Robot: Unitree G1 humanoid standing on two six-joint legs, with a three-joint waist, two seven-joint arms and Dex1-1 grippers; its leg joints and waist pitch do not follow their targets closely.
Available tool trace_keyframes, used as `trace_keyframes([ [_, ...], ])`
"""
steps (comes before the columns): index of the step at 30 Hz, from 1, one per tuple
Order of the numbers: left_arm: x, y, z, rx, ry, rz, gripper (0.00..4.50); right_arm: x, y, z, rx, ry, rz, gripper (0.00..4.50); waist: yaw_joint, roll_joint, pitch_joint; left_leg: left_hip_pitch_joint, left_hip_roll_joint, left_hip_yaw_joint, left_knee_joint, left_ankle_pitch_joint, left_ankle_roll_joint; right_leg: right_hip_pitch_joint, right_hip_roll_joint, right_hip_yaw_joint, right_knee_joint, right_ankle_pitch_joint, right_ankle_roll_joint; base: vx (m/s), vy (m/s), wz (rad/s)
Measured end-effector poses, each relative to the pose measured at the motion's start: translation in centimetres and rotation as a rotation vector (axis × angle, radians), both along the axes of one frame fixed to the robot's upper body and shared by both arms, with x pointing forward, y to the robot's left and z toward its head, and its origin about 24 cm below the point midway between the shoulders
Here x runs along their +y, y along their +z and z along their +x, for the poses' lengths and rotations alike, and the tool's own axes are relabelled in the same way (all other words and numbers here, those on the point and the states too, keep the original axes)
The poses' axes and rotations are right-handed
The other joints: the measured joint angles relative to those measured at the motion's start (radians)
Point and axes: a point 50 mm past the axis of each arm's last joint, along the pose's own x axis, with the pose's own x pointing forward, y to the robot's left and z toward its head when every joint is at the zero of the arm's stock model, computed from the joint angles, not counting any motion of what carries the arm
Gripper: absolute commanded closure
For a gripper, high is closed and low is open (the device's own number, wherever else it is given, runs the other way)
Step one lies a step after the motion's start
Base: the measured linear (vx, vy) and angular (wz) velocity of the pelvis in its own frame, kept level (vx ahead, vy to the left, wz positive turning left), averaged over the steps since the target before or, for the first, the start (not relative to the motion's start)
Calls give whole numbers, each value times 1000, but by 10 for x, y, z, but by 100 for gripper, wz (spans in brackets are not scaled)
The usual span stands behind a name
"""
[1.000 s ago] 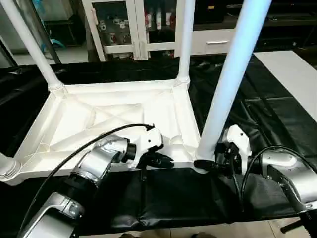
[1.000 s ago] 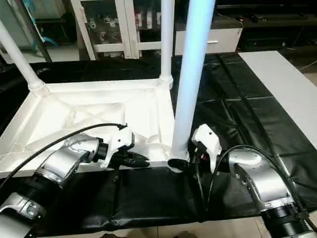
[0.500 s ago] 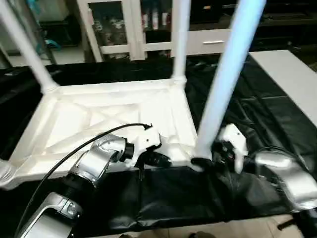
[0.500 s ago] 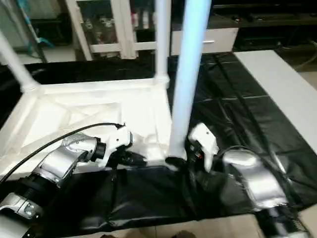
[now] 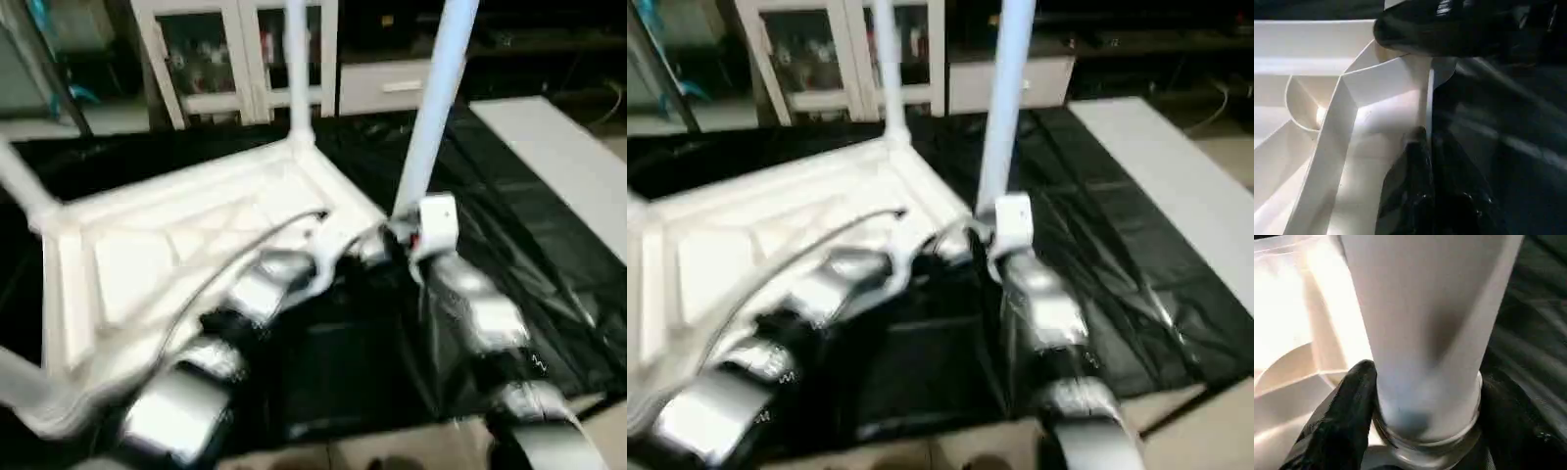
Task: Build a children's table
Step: Rotate leg to tighten
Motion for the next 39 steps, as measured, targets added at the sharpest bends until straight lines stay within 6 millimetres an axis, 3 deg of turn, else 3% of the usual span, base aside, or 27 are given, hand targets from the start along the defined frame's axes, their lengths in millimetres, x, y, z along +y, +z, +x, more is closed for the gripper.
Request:
trace_keyframes([
  [6,-1,1,3,-8,19,-2,450,7,1,5,-25,-30,-12,180,3,2,-1,0,0,-1,0,0,0,0,0,-1,1,1,-1,0,0,0],
  [9,0,1,4,-22,11,1,450,6,0,4,-51,-19,13,110,4,2,-1,-2,0,-1,-1,0,1,-1,0,-1,1,1,-1,0,0,0],
  [13,14,2,9,-44,24,13,450,16,4,1,-105,91,23,89,-13,2,-1,-6,1,-3,0,0,1,-5,0,-4,2,5,-8,0,0,0],
  [16,21,3,8,-43,2,7,450,13,12,-3,-151,169,12,69,-13,2,-1,-5,2,-3,-1,0,1,-5,0,-5,4,6,-9,0,0,0],
  [17,23,2,7,-41,-15,4,450,10,15,-5,-163,201,6,44,-10,2,-1,-5,2,-3,-2,0,1,-6,0,-5,4,5,-9,0,0,0],
  [25,44,2,-12,-12,-293,-12,450,-28,16,-43,-124,507,-72,44,34,3,-1,-4,4,-2,-6,0,0,-6,1,-6,5,3,-4,0,0,0],
  [31,60,1,-37,92,-526,-43,450,-46,19,-87,-7,864,-123,44,70,2,-1,-2,4,0,-6,0,0,-4,1,-2,5,1,-3,0,0,0],
  [35,63,2,-46,154,-610,-39,450,-50,21,-102,56,979,-75,44,73,3,-1,-1,3,2,-6,0,0,-3,1,1,5,1,-1,0,0,0],
  [39,64,1,-49,178,-622,-49,450,-52,22,-105,71,1012,-61,44,68,2,0,1,3,2,-6,0,0,-2,1,1,5,-1,2,0,0,0],
])
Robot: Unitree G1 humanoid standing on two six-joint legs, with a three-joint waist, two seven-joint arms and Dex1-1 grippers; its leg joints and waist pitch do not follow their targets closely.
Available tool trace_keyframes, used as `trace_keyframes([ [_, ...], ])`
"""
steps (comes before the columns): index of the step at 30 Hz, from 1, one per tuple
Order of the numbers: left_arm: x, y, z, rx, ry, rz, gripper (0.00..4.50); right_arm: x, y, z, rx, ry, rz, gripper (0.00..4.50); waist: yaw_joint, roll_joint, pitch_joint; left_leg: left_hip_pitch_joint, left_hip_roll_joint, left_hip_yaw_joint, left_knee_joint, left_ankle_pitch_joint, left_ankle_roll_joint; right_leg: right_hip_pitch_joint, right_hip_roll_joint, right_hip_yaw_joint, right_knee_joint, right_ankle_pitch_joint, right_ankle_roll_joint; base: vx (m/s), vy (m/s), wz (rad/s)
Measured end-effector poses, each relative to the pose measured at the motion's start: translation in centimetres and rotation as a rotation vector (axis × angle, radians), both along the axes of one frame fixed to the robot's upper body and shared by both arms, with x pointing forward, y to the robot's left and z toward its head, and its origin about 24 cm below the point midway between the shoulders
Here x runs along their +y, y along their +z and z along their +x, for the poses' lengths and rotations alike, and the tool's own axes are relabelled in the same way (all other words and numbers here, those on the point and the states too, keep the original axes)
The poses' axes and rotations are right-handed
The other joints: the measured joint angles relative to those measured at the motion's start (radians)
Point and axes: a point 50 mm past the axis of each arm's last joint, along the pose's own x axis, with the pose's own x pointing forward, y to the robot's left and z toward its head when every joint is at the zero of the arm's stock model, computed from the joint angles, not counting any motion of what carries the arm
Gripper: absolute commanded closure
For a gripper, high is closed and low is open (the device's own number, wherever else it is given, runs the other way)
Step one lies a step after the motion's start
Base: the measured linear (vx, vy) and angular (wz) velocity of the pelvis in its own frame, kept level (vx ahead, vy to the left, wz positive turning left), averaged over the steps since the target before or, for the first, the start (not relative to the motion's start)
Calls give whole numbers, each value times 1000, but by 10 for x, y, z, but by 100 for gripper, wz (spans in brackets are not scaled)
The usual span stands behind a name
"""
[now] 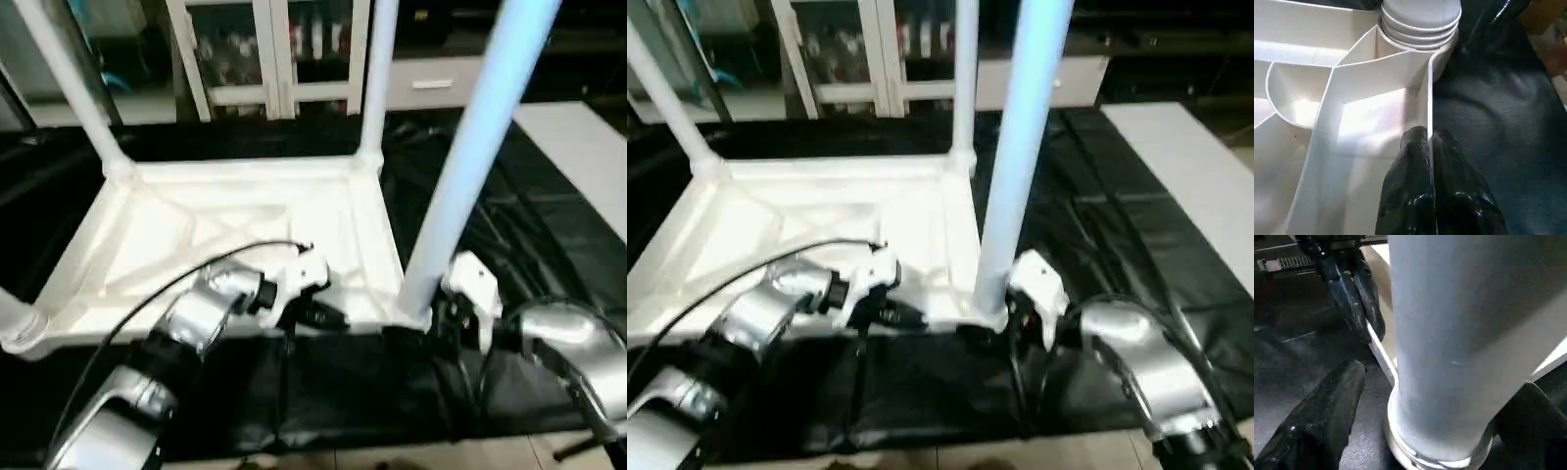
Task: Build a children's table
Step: Rotate leg to tighten
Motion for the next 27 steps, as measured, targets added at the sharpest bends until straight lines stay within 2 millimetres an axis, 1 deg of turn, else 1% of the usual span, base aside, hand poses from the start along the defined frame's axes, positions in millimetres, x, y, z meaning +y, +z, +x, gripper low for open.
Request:
trace_keyframes([
  [4,1,1,-1,1,2,2,450,1,1,1,9,4,12,44,-1,0,0,0,0,0,0,0,0,0,0,0,0,0,0,0,0,0],
  [5,1,1,-2,3,2,1,450,1,1,0,11,10,13,69,-2,0,0,0,0,0,0,0,0,0,0,0,0,0,-1,0,0,0],
  [6,1,1,-2,4,2,1,450,1,1,0,13,11,13,78,-2,0,0,0,0,0,0,0,0,0,0,0,0,1,-2,0,0,0],
  [8,1,2,-3,8,0,1,450,0,2,1,14,9,12,83,-2,0,0,0,0,0,-1,0,0,0,0,0,0,2,-3,0,0,0],
  [10,1,1,-3,13,2,2,450,0,1,1,17,11,13,111,-2,0,0,0,0,0,-2,0,0,0,0,-1,0,1,-2,0,0,0],
  [13,1,1,-3,14,3,3,450,-1,1,3,18,8,11,131,-1,0,0,0,0,0,-2,0,0,0,0,-1,0,1,-2,0,0,0],
  [14,1,1,-3,14,3,4,450,-2,1,3,16,8,8,131,-1,0,0,0,0,0,-2,0,0,0,0,-1,0,1,-2,0,0,0],
  [15,2,1,-4,13,2,4,450,-2,2,3,14,10,7,154,0,0,0,0,0,0,-2,0,0,0,0,-1,0,1,-2,0,0,0],
  [17,1,2,-4,13,0,5,450,-3,2,3,11,14,-2,162,0,0,0,0,0,0,-2,0,0,0,0,-1,0,1,-2,0,0,0],
  [20,1,1,-4,12,-3,6,450,-4,2,3,8,24,-6,189,2,0,0,0,0,0,-2,0,0,0,0,-1,0,1,-2,0,0,0],
  [27,1,1,-4,11,-3,8,450,-4,1,3,1,33,-12,198,3,0,0,0,0,0,-2,0,0,0,0,-1,0,2,-3,0,0,0],
])
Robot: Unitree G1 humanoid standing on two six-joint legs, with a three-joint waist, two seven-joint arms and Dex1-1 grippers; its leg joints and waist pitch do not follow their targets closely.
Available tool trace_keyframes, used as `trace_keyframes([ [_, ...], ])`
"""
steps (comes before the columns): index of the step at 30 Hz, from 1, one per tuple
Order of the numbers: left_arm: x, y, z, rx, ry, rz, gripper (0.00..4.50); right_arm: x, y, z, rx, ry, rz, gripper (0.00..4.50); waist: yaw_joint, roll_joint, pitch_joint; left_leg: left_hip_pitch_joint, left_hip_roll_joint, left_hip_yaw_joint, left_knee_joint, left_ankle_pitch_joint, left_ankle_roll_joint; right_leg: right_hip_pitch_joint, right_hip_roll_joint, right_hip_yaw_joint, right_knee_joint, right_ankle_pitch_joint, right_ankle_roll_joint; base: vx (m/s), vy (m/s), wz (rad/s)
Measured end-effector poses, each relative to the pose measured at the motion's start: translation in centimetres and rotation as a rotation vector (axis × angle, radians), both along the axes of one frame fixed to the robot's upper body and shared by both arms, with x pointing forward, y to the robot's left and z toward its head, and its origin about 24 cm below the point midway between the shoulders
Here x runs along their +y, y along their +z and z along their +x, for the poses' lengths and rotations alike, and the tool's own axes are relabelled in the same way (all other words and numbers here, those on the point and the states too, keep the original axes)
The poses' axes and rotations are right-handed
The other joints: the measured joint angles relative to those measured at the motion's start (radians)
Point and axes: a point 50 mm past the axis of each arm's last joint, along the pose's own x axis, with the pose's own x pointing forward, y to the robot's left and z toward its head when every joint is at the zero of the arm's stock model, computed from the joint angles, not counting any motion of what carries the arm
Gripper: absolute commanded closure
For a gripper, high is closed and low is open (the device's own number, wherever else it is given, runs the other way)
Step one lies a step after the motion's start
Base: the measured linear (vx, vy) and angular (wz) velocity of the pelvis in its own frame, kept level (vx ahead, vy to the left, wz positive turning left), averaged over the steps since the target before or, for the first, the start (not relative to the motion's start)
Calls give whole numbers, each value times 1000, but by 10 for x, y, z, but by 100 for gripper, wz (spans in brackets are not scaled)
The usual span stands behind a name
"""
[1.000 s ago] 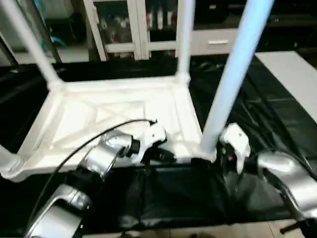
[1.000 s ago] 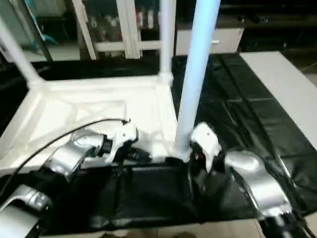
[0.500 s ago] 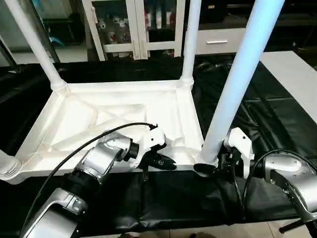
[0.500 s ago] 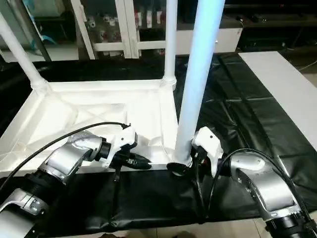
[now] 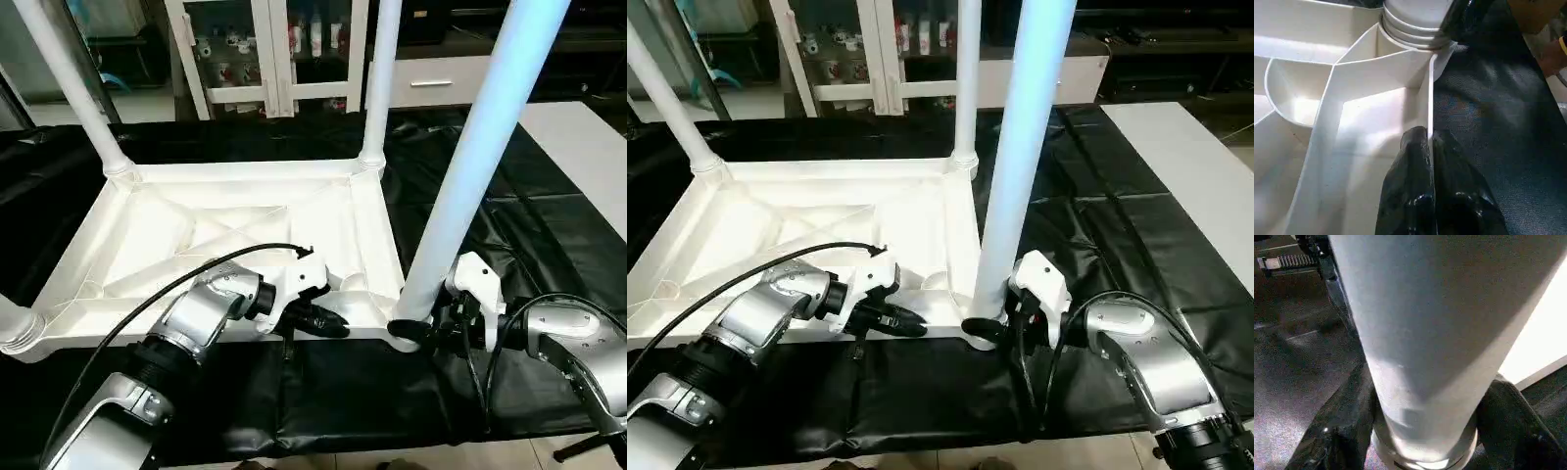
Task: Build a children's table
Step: Rotate leg to tighten
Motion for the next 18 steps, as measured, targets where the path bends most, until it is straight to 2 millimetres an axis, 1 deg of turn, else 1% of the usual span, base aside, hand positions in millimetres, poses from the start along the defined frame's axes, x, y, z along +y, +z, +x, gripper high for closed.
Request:
trace_keyframes([
  [7,0,0,0,-2,1,0,450,0,-1,0,-3,6,0,199,0,0,0,0,0,0,0,0,0,0,0,0,0,0,0,0,0,0],
  [10,1,-1,1,-11,19,3,450,4,-4,3,-8,-28,27,199,-1,-1,0,3,0,0,0,0,0,2,0,0,1,0,-1,0,0,0],
  [13,2,-2,7,-45,96,4,450,10,-9,14,-32,-151,52,201,-14,-5,0,6,0,0,1,0,0,3,0,0,1,-1,2,0,0,0],
  [16,-5,-4,17,-75,185,-1,450,17,-15,28,-59,-316,74,201,-29,-6,0,6,0,0,3,0,0,3,0,0,0,-2,3,0,0,0],
  [17,-8,-5,20,-80,218,-8,450,20,-16,34,-69,-378,80,201,-39,-6,0,6,-1,0,4,0,0,3,0,0,-1,-2,3,0,0,0],
  [18,-12,-5,23,-83,249,-7,450,25,-18,39,-74,-429,89,201,-44,-6,0,7,-1,0,4,0,0,4,0,0,-1,-2,3,0,0,0],
])
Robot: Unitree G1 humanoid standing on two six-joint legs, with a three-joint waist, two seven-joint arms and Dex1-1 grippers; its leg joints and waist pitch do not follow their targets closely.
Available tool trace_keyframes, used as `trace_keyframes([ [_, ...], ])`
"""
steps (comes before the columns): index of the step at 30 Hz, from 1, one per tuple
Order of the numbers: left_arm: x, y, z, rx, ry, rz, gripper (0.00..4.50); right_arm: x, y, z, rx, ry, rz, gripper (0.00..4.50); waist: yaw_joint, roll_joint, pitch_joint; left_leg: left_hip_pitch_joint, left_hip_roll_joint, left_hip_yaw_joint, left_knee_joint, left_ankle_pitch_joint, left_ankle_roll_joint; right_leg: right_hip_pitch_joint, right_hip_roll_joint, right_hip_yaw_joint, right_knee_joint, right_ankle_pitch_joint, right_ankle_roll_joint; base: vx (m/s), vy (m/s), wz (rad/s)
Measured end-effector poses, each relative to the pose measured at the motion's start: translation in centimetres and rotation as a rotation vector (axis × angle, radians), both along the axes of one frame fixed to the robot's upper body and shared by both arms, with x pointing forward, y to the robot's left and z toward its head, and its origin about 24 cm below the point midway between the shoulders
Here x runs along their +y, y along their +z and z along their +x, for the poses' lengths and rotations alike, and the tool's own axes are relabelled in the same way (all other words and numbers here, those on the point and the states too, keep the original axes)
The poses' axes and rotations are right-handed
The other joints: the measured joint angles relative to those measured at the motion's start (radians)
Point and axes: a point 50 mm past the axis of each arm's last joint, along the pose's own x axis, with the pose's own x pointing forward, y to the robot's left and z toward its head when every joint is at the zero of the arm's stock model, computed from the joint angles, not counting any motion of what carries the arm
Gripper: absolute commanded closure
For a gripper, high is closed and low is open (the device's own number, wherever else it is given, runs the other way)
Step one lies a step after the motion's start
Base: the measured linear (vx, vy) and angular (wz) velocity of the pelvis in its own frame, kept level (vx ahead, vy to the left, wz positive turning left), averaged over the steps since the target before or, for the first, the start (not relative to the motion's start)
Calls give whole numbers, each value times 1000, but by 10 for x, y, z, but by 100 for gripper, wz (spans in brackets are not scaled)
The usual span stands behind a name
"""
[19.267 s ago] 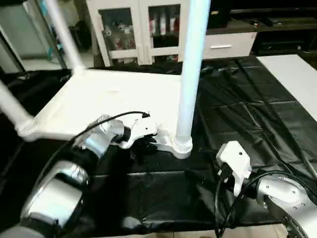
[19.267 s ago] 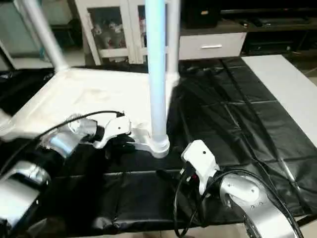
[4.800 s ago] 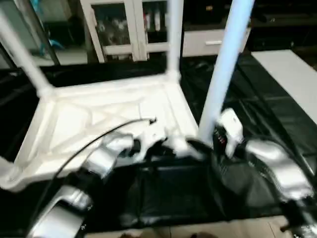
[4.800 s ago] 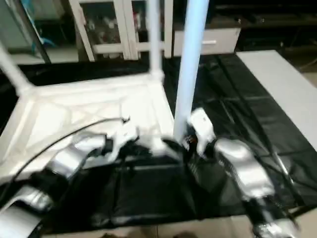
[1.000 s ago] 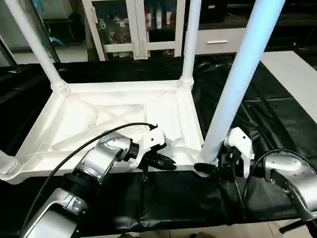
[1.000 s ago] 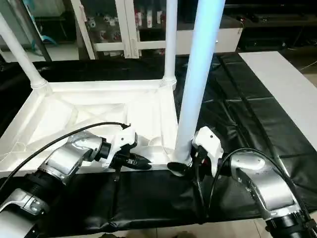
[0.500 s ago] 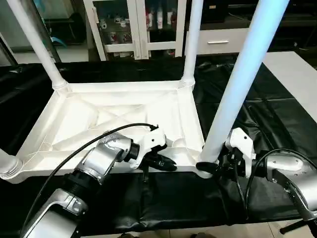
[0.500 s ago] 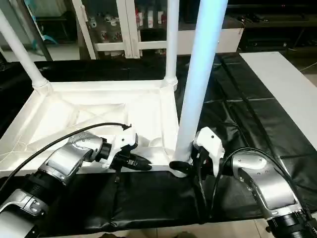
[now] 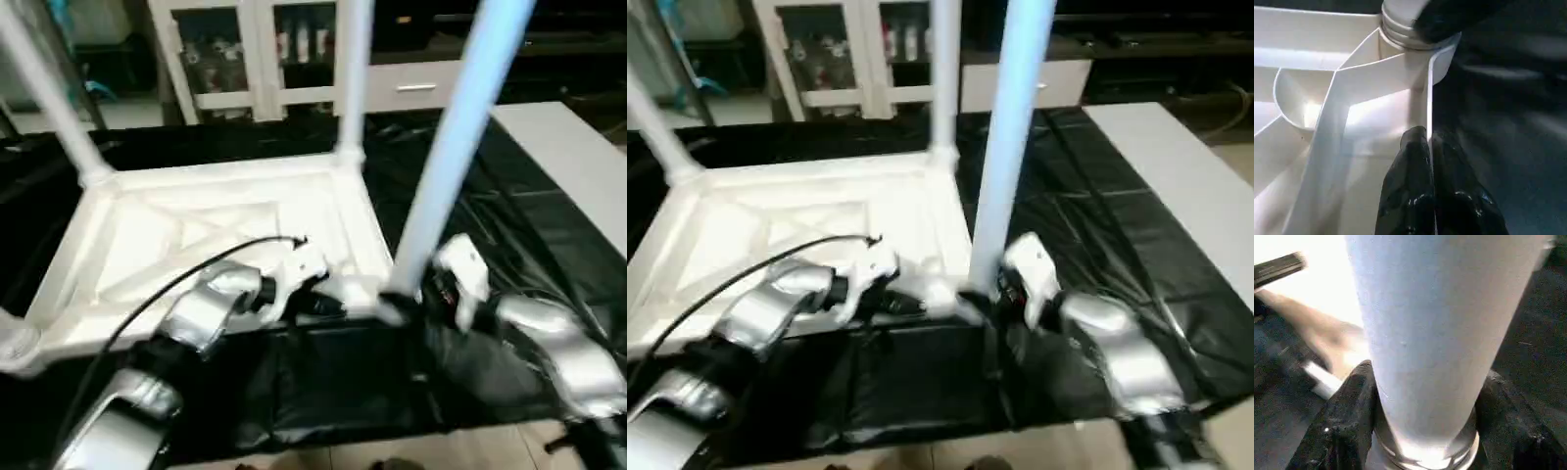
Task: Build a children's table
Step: Rotate leg to tighten
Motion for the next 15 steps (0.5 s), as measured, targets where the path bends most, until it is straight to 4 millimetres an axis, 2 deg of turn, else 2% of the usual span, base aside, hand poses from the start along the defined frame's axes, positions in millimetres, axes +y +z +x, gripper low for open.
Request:
trace_keyframes([
  [2,-7,0,6,-15,58,7,450,3,-1,11,-12,-111,-10,201,-18,0,0,-1,-1,-2,1,0,0,0,-1,-1,-2,0,1,0,0,0],
  [4,-13,-1,9,-25,94,11,450,7,-2,18,-16,-178,-13,201,-24,1,-1,0,-1,-4,1,0,0,3,0,-3,-6,-1,1,0,0,0],
  [6,-21,-1,17,-48,175,22,450,19,-4,32,-12,-299,-1,201,-35,2,-1,-2,-1,-6,1,0,0,3,0,-6,-11,-1,1,0,0,0],
  [12,-50,0,28,-104,355,63,450,36,-1,63,0,-626,3,202,-78,4,0,-11,-5,-9,1,0,0,5,-2,-9,-28,-1,1,0,0,0],
  [15,-55,2,29,-110,375,62,450,38,-1,67,-10,-677,16,202,-85,4,0,-17,-6,-9,1,0,1,3,-3,-9,-32,1,-1,0,0,0],
])
